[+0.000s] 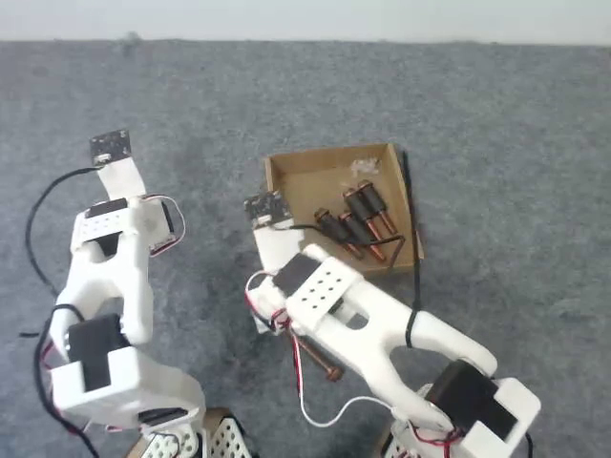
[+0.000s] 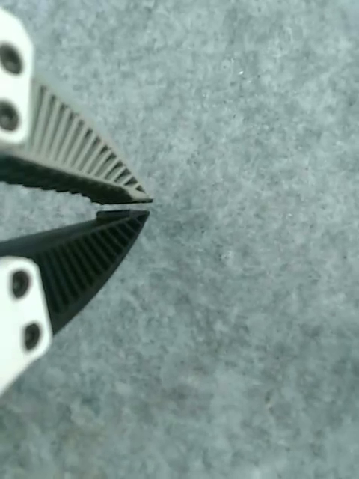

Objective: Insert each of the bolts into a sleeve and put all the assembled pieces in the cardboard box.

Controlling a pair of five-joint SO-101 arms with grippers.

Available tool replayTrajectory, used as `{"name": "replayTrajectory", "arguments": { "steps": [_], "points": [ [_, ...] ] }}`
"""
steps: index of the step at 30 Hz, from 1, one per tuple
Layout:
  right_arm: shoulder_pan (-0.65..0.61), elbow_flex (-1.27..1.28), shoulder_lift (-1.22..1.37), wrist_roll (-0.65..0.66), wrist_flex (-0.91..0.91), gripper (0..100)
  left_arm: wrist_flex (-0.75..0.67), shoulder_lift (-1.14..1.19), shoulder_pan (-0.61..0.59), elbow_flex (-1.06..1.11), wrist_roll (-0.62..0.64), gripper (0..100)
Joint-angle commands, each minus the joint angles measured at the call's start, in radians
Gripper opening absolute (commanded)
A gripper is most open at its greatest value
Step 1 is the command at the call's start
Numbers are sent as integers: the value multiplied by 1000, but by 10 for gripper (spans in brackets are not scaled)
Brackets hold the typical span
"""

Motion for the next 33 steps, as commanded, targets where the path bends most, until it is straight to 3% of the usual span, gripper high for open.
{"name": "replayTrajectory", "arguments": {
  "steps": [1,10,16,26,33],
  "points": [
    [-5,55,-48,-9,-114,130,6,-9,6,-44,0,13],
    [7,155,-48,-9,-285,129,6,-9,6,-44,-2,13],
    [68,149,-50,-60,-292,130,6,-9,6,-44,-2,13],
    [67,132,-44,-63,-291,131,6,-9,6,-44,-2,13],
    [64,60,93,-63,-283,128,6,-9,6,-44,-2,13]
  ]
}}
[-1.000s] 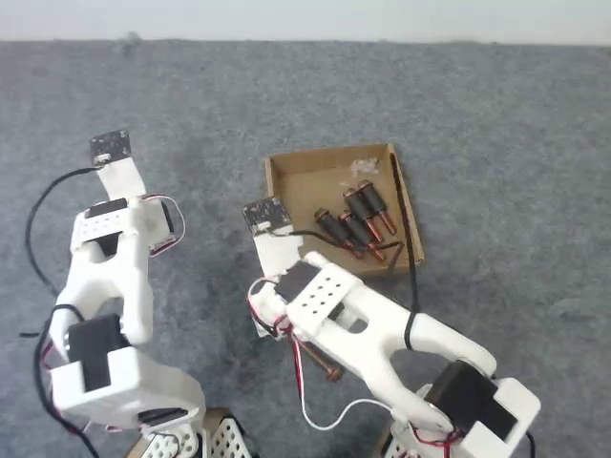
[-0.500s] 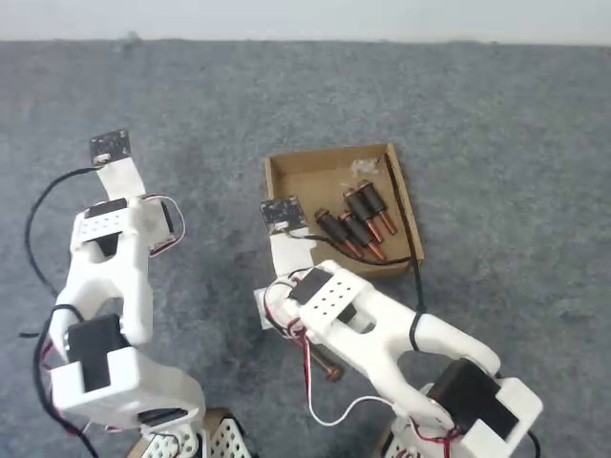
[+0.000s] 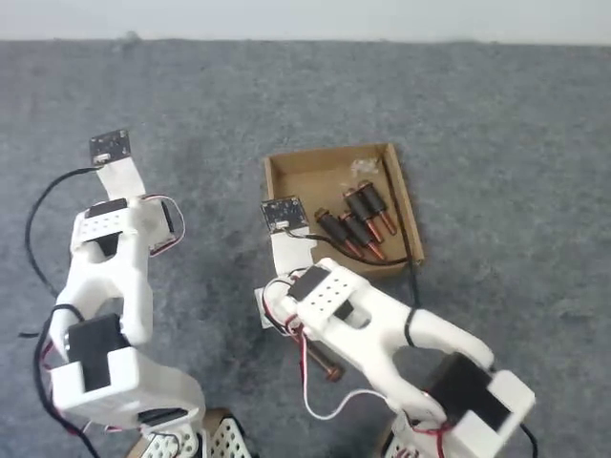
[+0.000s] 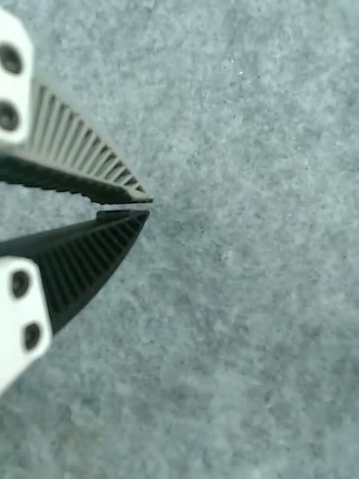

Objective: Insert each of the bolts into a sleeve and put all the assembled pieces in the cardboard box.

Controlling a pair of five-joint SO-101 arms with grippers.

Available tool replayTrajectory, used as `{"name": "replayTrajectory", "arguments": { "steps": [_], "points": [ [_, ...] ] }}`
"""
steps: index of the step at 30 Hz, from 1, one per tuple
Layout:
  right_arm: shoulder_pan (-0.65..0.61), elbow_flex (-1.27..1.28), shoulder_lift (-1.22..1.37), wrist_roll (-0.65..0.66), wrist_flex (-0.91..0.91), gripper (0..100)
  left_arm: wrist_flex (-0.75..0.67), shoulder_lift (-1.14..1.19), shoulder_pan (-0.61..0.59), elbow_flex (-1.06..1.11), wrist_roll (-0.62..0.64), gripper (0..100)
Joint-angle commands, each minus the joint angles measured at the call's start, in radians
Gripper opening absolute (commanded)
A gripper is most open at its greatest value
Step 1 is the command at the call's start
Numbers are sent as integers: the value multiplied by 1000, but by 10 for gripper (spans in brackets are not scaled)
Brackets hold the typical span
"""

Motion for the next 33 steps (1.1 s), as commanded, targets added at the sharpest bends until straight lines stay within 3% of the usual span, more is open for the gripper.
{"name": "replayTrajectory", "arguments": {
  "steps": [1,7,11,18,24,33],
  "points": [
    [13,-78,47,-11,-5,128,6,-9,6,-44,-2,13],
    [12,-94,79,-11,-4,117,8,-9,6,-44,-2,13],
    [18,-104,61,14,45,0,8,-9,6,-44,-2,13],
    [68,-109,-104,130,292,6,8,-9,6,-44,-2,13],
    [242,-101,-259,235,390,6,8,-9,6,-44,-2,13],
    [651,-101,-277,236,390,6,11,-9,17,-42,-3,13]
  ]
}}
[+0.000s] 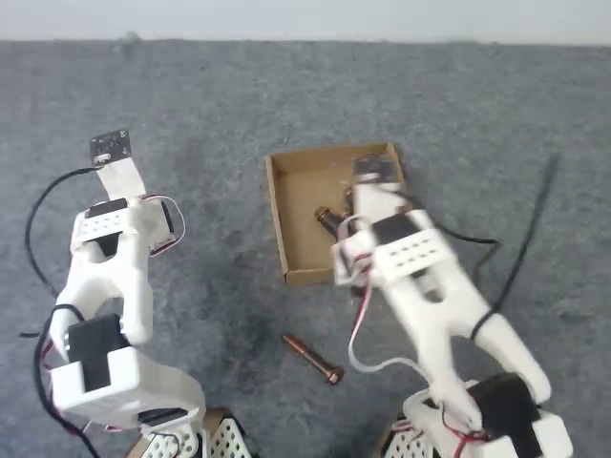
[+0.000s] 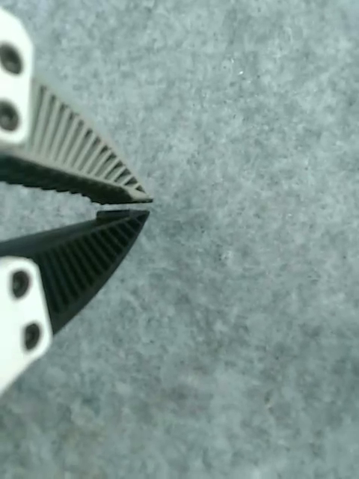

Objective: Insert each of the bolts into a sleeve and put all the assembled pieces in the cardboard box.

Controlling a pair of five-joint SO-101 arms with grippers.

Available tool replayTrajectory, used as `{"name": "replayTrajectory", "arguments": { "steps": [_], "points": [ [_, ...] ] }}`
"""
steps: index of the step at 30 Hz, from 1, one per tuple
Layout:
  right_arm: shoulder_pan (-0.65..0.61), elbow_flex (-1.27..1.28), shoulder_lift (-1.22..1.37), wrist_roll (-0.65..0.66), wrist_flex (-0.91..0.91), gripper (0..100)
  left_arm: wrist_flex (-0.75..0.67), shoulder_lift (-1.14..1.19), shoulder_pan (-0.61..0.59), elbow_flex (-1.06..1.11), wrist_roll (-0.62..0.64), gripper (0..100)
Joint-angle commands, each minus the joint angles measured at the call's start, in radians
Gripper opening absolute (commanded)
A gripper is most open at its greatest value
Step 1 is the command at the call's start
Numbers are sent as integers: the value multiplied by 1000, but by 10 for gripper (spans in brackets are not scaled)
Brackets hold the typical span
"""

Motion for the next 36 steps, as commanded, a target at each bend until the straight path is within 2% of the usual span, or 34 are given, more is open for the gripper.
{"name": "replayTrajectory", "arguments": {
  "steps": [1,4,10,12,14,19,23,28,33,36],
  "points": [
    [223,-29,-59,14,-2,6,11,-9,26,-42,-5,13],
    [394,-28,-50,11,-33,6,31,-9,41,-44,-46,13],
    [622,89,-50,14,-209,6,160,-29,138,-59,-362,13],
    [659,115,-50,14,-242,6,195,-38,176,-56,-400,13],
    [677,123,-48,14,-243,6,222,-54,212,-50,-414,13],
    [696,120,-33,15,-251,6,301,-135,334,-42,-557,12],
    [696,84,31,15,-257,6,450,-244,502,-19,-781,12],
    [696,52,79,15,-254,6,591,-407,687,87,-999,12],
    [696,51,79,38,-260,6,594,-545,858,217,-1030,13],
    [696,51,79,60,-262,6,588,-591,959,300,-1023,54]
  ]
}}
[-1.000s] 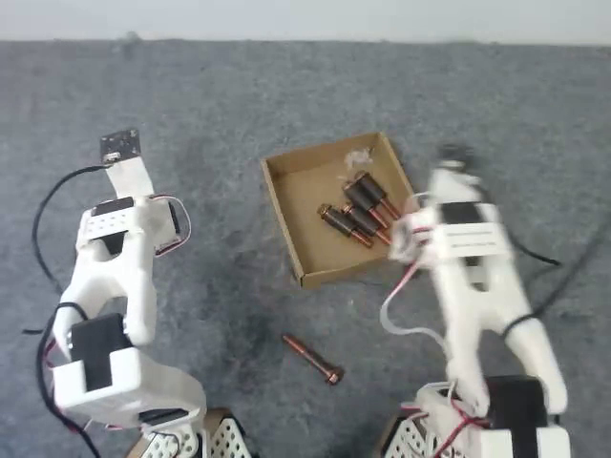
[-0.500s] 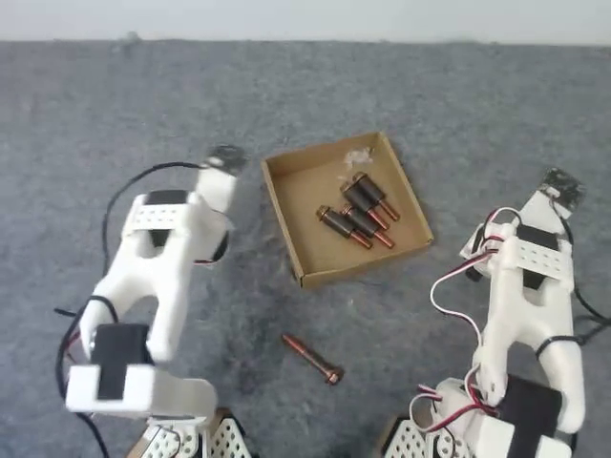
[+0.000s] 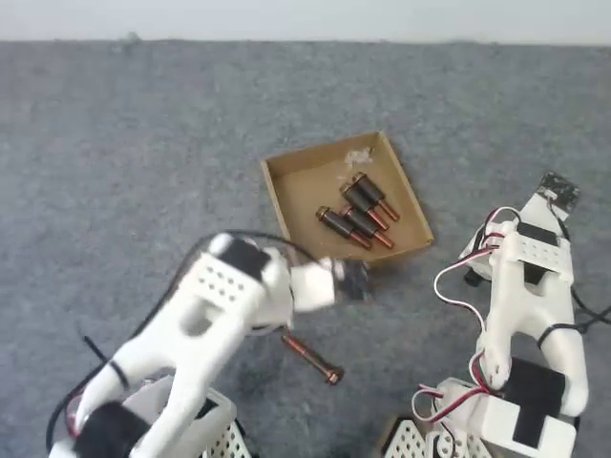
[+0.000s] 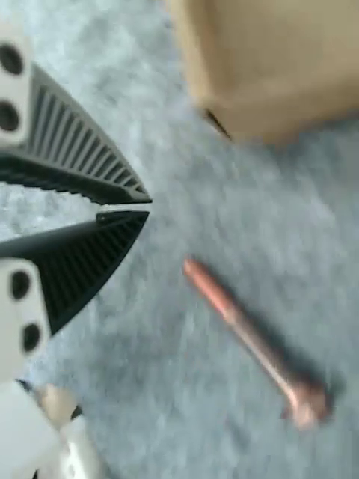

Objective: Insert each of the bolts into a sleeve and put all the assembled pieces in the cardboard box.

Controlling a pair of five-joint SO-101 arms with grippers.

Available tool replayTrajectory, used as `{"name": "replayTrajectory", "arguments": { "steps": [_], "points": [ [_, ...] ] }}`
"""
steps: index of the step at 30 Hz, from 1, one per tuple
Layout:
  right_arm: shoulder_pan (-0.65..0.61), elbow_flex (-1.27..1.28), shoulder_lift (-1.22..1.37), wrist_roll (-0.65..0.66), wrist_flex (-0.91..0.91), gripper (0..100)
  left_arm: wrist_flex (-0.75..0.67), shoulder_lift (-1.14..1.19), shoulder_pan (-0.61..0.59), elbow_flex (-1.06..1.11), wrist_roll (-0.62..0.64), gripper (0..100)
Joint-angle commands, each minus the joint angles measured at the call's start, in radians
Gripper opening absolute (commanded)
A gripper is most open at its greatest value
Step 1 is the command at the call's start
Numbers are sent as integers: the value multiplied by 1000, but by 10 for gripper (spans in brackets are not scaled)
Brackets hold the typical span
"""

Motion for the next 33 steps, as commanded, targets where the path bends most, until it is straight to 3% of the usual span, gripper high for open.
{"name": "replayTrajectory", "arguments": {
  "steps": [1,5,13,25,33],
  "points": [
    [8,-60,-5,31,-19,6,-17,-100,152,101,9,73],
    [8,-72,-4,32,-16,6,-129,-104,221,202,46,133],
    [5,-84,4,35,-13,6,-175,-104,345,225,43,209],
    [8,-86,5,101,-13,6,-339,-87,328,229,26,216],
    [8,-86,5,101,-13,6,-262,199,331,73,12,214]
  ]
}}
